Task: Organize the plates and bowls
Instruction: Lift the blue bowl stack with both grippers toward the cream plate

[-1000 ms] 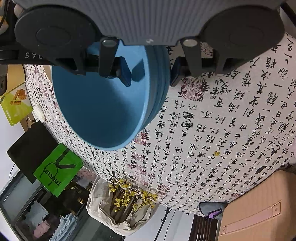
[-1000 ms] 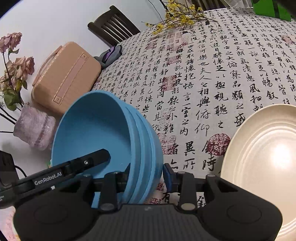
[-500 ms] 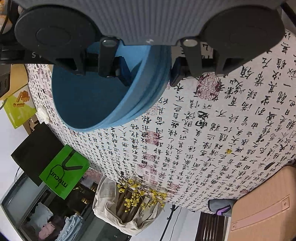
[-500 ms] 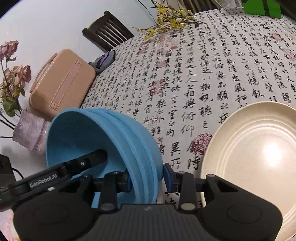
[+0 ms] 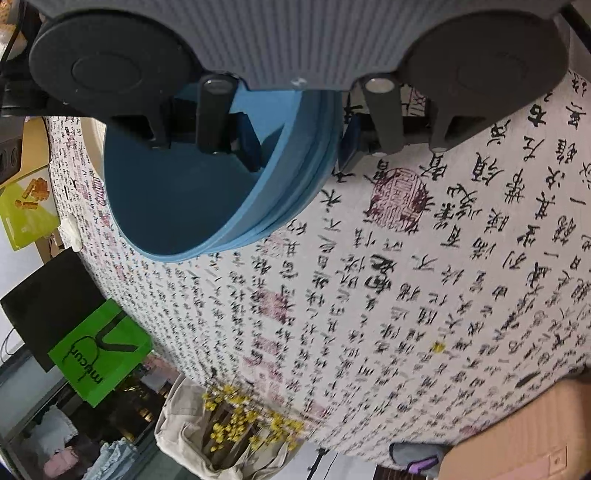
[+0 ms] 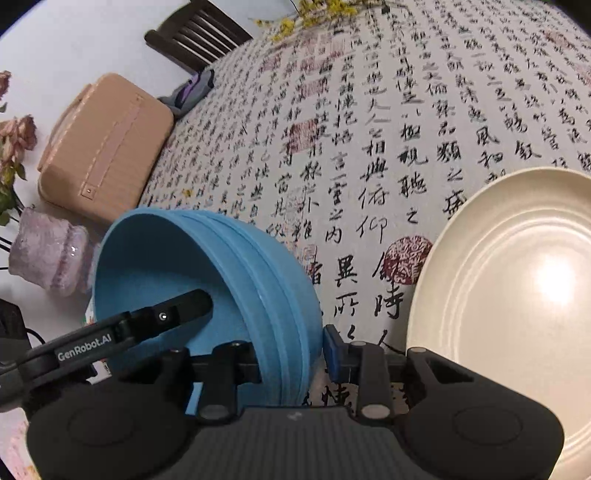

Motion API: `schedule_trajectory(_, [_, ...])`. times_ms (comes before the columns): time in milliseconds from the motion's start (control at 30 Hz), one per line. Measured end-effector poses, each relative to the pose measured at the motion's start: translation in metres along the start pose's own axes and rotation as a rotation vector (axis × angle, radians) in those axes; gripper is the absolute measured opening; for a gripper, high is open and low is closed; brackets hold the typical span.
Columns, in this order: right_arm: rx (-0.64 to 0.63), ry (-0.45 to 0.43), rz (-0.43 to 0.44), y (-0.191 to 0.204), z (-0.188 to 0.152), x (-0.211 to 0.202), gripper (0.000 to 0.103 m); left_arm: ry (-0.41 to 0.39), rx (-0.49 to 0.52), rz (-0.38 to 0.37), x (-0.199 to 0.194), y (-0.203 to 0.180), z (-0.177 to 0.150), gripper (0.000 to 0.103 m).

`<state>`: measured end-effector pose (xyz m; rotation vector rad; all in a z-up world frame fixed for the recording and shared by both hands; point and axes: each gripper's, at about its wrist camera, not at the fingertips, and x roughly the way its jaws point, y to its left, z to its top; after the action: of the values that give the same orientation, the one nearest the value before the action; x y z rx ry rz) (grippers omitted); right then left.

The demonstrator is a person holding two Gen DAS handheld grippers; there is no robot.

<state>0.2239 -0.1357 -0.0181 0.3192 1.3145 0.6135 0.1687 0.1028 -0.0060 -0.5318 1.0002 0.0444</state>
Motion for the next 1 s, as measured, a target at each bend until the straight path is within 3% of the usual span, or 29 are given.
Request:
schedule_trajectory(433, [0.016,-0.002,-0.006,-0.004,0.01,0.013,0.03,0.026,-0.02,-0.011,0.015,0.012,0.007,0.046])
schedule_trajectory(600, [0.009,-0.012,0.002,-0.005,0.011,0.015,0.034,0.024,-0.016,-0.027,0.015,0.013,0.007,0.047])
schedule_trajectory(667, [0.006,-0.016,0.019,-0.006,0.01,0.015,0.044,0.013,-0.014,-0.031,0.014,0.014,0.005,0.054])
schedule_trajectory(700, [0.008,-0.025,0.019,-0.006,0.008,0.015,0.054,0.003,-0.009,-0.03,0.012,0.015,0.004,0.061])
schedule_trajectory(733, [0.004,-0.039,0.012,-0.006,0.007,0.014,0.056,-0.005,-0.008,-0.025,0.011,0.016,0.003,0.064])
schedule_trajectory(800, [-0.019,-0.06,-0.004,-0.005,0.003,0.013,0.057,-0.02,-0.013,-0.019,0.008,0.018,0.001,0.071])
schedule_trajectory(1000, [-0.036,-0.108,0.019,-0.004,-0.007,0.013,0.058,-0.022,-0.041,-0.047,0.008,0.022,-0.009,0.071])
